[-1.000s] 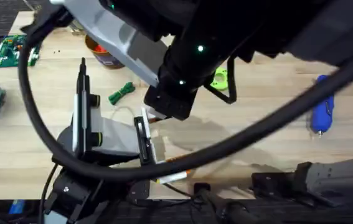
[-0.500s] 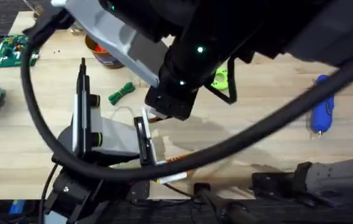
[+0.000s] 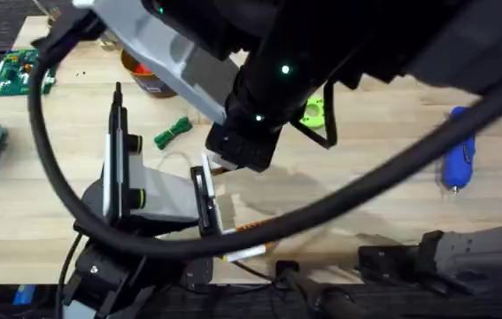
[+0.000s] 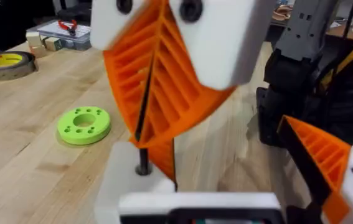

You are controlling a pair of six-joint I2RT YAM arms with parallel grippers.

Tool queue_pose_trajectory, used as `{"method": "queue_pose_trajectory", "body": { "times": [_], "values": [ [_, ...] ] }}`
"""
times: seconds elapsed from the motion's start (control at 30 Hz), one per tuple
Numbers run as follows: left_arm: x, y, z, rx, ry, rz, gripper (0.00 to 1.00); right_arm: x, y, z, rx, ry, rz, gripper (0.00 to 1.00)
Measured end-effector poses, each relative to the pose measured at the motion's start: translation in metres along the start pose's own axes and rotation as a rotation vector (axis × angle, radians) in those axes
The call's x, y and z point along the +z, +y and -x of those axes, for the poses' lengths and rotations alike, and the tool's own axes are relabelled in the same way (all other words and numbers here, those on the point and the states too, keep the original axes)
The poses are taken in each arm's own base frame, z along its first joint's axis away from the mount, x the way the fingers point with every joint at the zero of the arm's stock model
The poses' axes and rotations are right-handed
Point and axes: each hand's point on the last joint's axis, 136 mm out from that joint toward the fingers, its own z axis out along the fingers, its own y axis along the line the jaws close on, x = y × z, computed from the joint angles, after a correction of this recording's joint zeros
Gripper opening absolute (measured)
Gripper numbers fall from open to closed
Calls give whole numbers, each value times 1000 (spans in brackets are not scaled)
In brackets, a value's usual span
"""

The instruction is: Pick up the gripper from the table and insert it into the empty holder that is missing its gripper. Then pick up a screw, insert it into the mounting hole, and use the screwdriver to tighten it. Finally, clean up the table by picking up the vegetable and placing it into the bucket.

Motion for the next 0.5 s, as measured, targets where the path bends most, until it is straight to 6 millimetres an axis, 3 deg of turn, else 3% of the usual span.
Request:
{"method": "queue_pose_trajectory", "body": {
  "times": [0.5],
  "values": [
    [0, 0, 0, -6, 0, 0, 993, 8, -1, 0, 2, 19, 4, 6]
  ]
}}
